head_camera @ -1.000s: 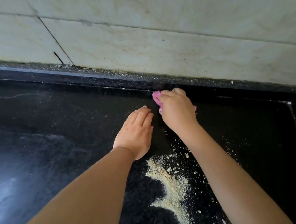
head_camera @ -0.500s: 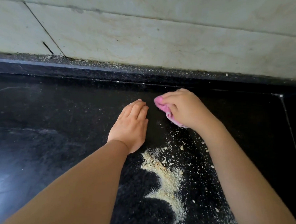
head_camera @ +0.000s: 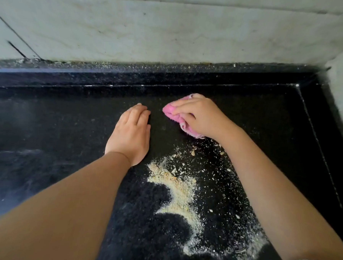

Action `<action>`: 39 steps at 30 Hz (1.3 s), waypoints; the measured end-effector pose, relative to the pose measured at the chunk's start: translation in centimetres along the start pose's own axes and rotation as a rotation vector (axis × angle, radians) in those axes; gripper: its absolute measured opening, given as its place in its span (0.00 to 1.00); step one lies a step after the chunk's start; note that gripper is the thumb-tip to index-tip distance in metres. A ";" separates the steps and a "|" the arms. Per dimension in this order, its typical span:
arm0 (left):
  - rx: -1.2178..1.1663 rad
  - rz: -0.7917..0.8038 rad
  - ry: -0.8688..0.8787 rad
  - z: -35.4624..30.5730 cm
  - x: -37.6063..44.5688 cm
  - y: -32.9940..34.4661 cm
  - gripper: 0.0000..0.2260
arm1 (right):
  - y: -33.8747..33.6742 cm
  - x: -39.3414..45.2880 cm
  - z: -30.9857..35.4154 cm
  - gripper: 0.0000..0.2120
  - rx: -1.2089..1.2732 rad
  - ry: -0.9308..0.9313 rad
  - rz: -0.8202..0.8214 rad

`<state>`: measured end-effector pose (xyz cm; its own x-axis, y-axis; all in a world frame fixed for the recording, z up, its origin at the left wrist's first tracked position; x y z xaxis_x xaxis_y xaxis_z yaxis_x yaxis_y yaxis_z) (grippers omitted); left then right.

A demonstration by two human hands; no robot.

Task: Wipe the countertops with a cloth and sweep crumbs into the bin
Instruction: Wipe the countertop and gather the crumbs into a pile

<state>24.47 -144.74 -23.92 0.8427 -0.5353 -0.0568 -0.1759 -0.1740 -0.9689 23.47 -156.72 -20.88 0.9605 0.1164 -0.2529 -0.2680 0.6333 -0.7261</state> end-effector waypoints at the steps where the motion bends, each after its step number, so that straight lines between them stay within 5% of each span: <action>1: -0.005 -0.003 0.005 -0.1 0.0 0.0 0.18 | 0.7 -0.4 -0.2 0.14 0.003 0.011 0.025; 6: -0.010 -0.026 0.026 -0.6 0.0 -0.7 0.18 | 2.2 -6.6 -0.1 0.12 0.277 0.088 0.347; 10: 0.055 0.011 0.032 -0.6 0.1 -0.4 0.21 | -3.3 -7.6 -1.3 0.18 0.267 0.076 -0.011; 14: 0.010 0.117 0.010 -0.3 0.4 -0.1 0.21 | -6.5 -6.7 -6.2 0.10 0.188 0.260 -0.383; 17: -0.071 0.218 -0.015 -0.2 0.4 -0.3 0.21 | -5.6 -6.4 -6.6 0.12 0.140 0.265 -0.485; 20: -0.070 0.134 -0.007 -0.2 -1.1 -1.8 0.19 | -3.1 -6.5 -4.7 0.12 0.061 0.178 -0.386; 24: -0.073 -0.063 0.034 0.3 -5.2 -3.6 0.15 | 1.7 -9.2 -2.5 0.12 -0.012 0.152 0.039; 26: -0.039 -0.120 0.073 0.4 -7.0 -3.5 0.17 | 1.8 -11.2 -1.1 0.14 0.090 0.111 0.097; 33: 0.131 -0.024 0.099 0.2 -10.3 -0.6 0.22 | -7.1 -13.0 -7.0 0.13 0.056 0.286 -0.517; 39: 0.033 -0.022 0.001 1.1 -10.9 0.0 0.22 | -6.0 -12.7 -11.0 0.14 0.014 0.438 -0.657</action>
<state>15.86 -138.01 -23.54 0.8459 -0.5322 -0.0348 -0.1398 -0.1583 -0.9774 12.04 -170.44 -20.32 0.8040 -0.5946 -0.0059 0.3476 0.4779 -0.8067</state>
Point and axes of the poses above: each hand's wrist, its own x-axis towards the middle knuckle, its own y-axis out of the palm, z = x × y, the point moved 9 cm from there along x, towards the middle knuckle, and after that the axes turned 7 degrees about x, right-handed, at the moved point
